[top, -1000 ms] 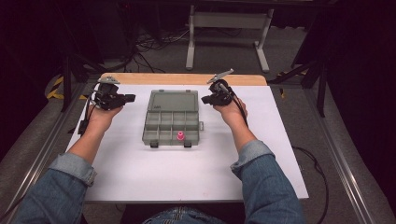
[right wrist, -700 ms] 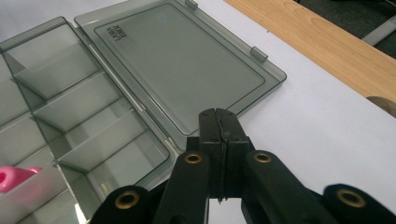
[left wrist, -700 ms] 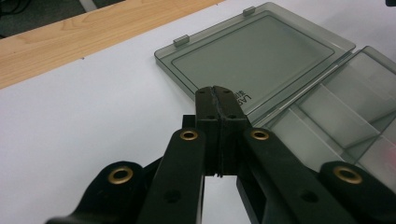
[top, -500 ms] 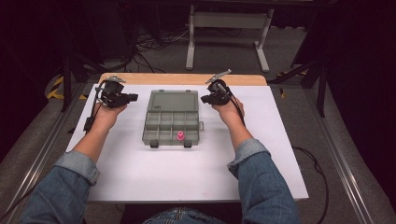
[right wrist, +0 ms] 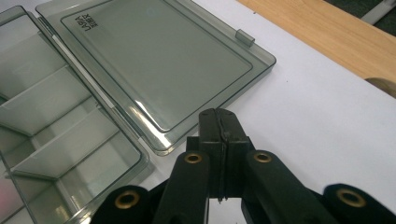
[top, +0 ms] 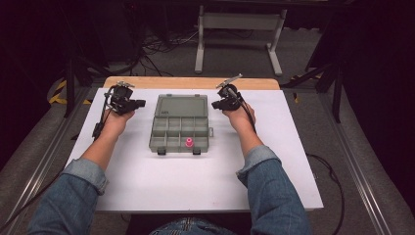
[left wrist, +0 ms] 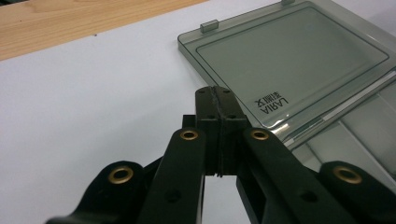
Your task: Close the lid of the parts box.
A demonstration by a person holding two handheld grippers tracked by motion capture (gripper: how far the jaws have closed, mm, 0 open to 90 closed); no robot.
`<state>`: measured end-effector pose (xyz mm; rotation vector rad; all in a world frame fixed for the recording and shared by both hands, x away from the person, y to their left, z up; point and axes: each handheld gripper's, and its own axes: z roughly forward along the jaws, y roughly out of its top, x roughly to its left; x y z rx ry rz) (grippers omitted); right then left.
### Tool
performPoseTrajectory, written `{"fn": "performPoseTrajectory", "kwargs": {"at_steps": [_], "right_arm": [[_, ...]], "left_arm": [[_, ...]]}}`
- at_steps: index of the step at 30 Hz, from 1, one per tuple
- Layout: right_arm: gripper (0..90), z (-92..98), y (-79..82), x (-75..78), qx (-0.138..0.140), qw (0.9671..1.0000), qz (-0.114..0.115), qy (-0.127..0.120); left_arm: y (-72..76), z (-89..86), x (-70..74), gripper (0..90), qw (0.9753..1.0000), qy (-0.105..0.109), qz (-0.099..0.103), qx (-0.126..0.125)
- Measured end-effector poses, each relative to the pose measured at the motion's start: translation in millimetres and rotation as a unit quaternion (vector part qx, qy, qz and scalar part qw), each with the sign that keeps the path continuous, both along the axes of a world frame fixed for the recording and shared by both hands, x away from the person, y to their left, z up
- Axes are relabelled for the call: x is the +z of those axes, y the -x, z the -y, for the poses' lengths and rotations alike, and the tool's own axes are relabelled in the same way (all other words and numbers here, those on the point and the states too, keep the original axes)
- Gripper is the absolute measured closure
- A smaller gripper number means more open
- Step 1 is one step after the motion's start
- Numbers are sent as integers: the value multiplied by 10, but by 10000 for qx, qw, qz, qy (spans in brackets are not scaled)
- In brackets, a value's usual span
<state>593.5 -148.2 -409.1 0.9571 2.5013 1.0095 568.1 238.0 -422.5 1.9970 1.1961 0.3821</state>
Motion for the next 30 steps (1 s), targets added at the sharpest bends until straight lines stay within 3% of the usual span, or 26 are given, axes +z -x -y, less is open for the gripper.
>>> {"fn": "performPoseTrajectory", "kwargs": {"at_steps": [21, 30], "right_arm": [[900, -98, -63, -263, -333, 9984, -455, 27], [900, -136, -79, -343, -293, 9976, -577, 227]], "left_arm": [[-87, 108, -193, 896, 9987, 27, -501, -43], [-110, 165, -269, 896, 9983, -74, -572, -127]]}}
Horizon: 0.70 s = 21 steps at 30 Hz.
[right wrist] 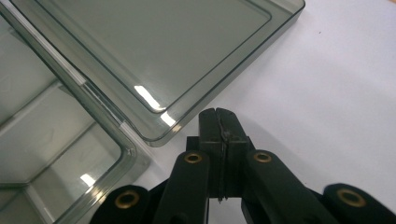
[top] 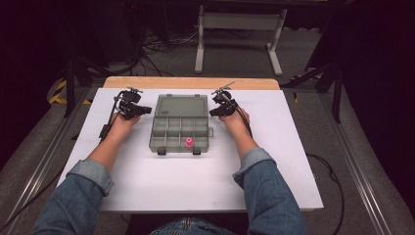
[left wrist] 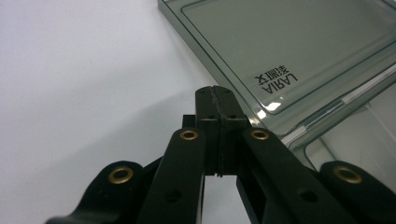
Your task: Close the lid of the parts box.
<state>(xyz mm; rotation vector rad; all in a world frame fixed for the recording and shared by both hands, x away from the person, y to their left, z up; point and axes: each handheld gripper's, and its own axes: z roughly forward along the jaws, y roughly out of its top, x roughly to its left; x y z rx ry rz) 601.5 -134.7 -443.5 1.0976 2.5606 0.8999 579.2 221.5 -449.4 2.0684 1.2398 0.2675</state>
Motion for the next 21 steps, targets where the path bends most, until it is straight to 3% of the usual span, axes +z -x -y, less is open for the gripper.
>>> {"fn": "performPoseTrajectory", "kwargs": {"at_steps": [6, 13, 21], "right_arm": [[900, -3, -14, -38, -5, 10000, -53, 23], [900, -8, -19, -60, 32, 9999, -85, 56], [900, -33, -6, -54, 144, 9997, 14, 206]], "left_arm": [[-24, 17, -69, 896, 9999, 27, -133, -20], [-31, 35, -101, 895, 9998, 31, -158, -91], [-42, 62, -146, 896, 9997, 18, -202, -161]]}}
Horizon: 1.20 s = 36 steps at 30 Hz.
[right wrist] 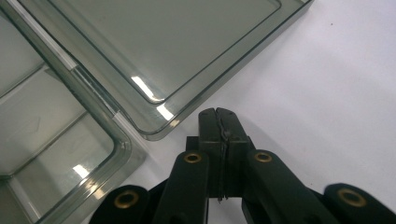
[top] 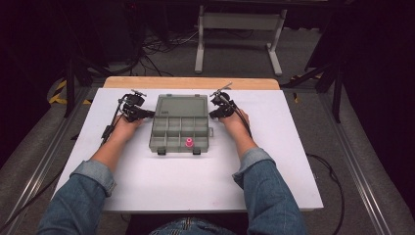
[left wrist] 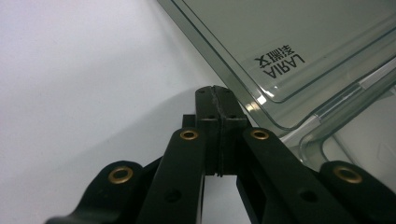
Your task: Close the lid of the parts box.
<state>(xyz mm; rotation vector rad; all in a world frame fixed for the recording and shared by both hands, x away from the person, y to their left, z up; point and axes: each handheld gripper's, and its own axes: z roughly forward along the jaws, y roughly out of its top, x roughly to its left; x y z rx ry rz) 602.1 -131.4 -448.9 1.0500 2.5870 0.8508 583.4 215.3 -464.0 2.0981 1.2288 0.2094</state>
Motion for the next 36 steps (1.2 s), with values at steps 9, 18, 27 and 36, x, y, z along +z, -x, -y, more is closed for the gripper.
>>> {"fn": "performPoseTrajectory", "kwargs": {"at_steps": [9, 18, 27, 36], "right_arm": [[900, -31, 3, 1, 105, 9998, 87, 127], [900, -46, -3, 0, 89, 9998, 83, 156], [900, -63, -13, -1, 107, 9997, 113, 195], [900, -63, -28, -5, 89, 9998, 133, 153]], "left_arm": [[1, 15, -10, 896, 10000, 14, 46, -52], [1, 20, -9, 896, 10000, 4, 35, -11], [-5, 32, -12, 896, 10000, 12, 72, 49], [-7, 44, -15, 896, 9999, 25, 82, 108]]}}
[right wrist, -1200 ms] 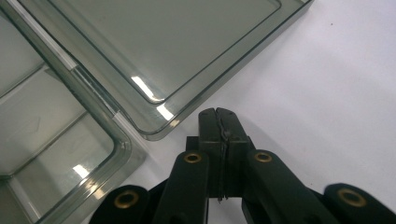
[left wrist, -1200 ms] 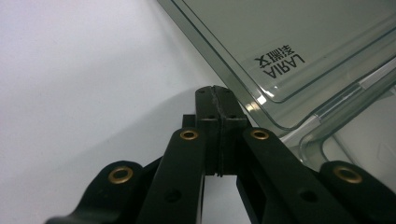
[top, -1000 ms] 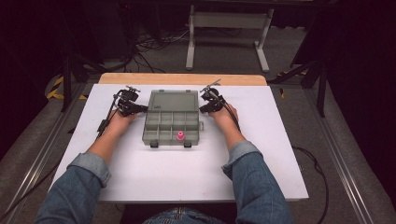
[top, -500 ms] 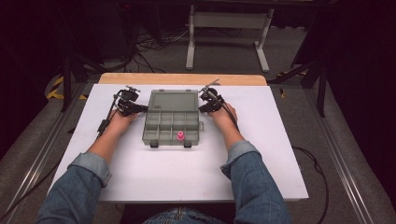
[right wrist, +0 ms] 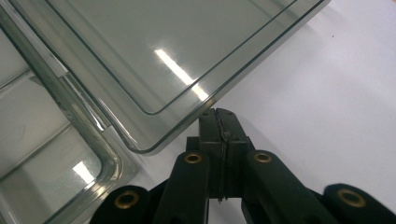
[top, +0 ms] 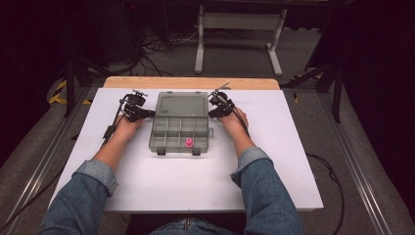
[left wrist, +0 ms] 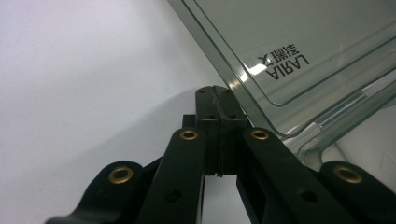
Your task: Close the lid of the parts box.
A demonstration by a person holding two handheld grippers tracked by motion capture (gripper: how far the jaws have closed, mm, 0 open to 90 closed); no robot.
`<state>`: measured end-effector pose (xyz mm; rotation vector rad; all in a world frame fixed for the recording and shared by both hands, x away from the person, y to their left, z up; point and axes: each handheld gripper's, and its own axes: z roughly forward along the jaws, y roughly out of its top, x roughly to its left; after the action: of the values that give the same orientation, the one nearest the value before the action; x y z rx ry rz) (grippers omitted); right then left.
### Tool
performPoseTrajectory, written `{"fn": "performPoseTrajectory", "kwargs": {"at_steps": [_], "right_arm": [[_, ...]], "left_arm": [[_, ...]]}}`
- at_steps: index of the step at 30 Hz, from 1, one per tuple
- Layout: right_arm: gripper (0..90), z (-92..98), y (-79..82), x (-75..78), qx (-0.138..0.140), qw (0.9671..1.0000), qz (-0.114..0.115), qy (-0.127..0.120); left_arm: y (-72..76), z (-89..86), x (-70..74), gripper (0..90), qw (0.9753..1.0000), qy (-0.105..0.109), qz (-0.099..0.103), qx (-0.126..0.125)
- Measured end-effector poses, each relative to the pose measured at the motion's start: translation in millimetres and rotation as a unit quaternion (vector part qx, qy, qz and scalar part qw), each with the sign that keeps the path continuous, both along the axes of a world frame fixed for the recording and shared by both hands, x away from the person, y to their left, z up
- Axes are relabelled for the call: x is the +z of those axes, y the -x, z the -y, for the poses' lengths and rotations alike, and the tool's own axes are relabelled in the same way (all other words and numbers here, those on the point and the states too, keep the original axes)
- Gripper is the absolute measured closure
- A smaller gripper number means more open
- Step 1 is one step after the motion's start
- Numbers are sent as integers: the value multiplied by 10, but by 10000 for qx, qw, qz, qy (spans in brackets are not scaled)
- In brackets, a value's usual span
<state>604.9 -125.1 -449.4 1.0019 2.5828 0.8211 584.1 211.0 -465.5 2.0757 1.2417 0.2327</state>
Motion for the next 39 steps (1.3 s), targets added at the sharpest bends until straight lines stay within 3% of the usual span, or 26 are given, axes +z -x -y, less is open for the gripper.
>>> {"fn": "performPoseTrajectory", "kwargs": {"at_steps": [10, 18, 23, 34, 39], "right_arm": [[900, -13, -5, -5, -53, 10000, 60, -13], [900, -26, -13, -11, -90, 9999, 145, -19], [900, -22, -29, -20, -93, 9998, 188, -66], [900, -12, -41, -30, -99, 9996, 226, -166], [900, -16, -38, -2, -95, 9991, 372, -175]], "left_arm": [[-4, 17, -3, 895, 10000, -39, 42, -12], [-27, 1, -27, 895, 9999, 118, 85, 38], [-30, 14, -28, 895, 9998, 46, 174, 40], [-25, 4, -25, 895, 9998, 112, 183, 55], [-13, -4, 10, 896, 9993, 184, 314, 68]]}}
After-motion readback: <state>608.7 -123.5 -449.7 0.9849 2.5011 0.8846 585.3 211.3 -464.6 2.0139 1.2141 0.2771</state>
